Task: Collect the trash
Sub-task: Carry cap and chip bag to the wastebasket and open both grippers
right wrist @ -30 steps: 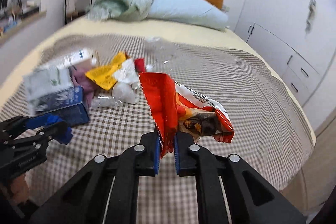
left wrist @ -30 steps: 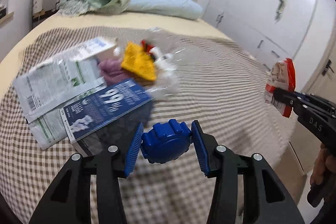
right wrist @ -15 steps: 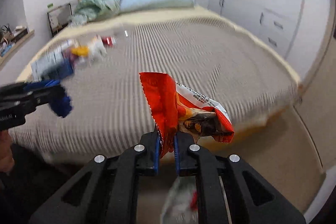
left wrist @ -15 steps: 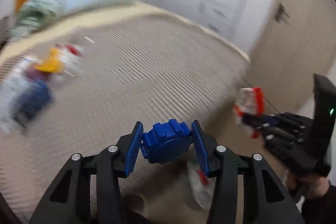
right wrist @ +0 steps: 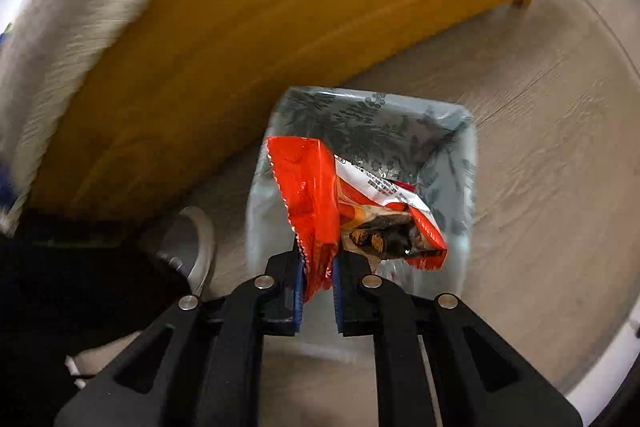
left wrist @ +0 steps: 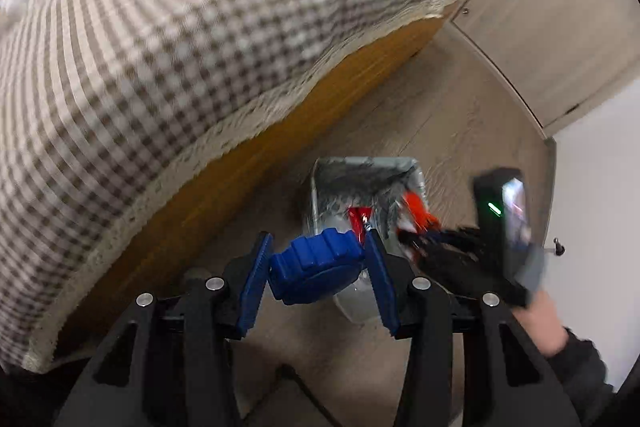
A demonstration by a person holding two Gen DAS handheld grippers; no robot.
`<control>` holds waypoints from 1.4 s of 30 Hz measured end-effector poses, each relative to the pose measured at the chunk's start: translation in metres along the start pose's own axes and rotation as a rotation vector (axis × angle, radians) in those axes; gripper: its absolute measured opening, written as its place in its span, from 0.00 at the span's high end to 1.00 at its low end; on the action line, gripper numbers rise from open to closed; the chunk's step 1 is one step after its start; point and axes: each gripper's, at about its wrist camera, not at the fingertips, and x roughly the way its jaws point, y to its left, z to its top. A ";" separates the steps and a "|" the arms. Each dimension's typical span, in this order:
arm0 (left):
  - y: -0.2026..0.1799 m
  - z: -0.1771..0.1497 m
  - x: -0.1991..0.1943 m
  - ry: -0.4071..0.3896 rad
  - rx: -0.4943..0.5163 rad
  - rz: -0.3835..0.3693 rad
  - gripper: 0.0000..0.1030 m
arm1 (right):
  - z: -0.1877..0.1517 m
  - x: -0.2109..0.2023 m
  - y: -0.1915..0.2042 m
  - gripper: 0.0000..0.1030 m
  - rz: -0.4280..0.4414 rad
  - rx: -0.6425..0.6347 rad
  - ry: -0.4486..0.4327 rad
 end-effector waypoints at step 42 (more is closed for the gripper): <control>-0.088 0.020 0.109 0.103 0.141 -0.175 0.08 | -0.076 -0.087 -0.063 0.33 -0.133 0.194 -0.089</control>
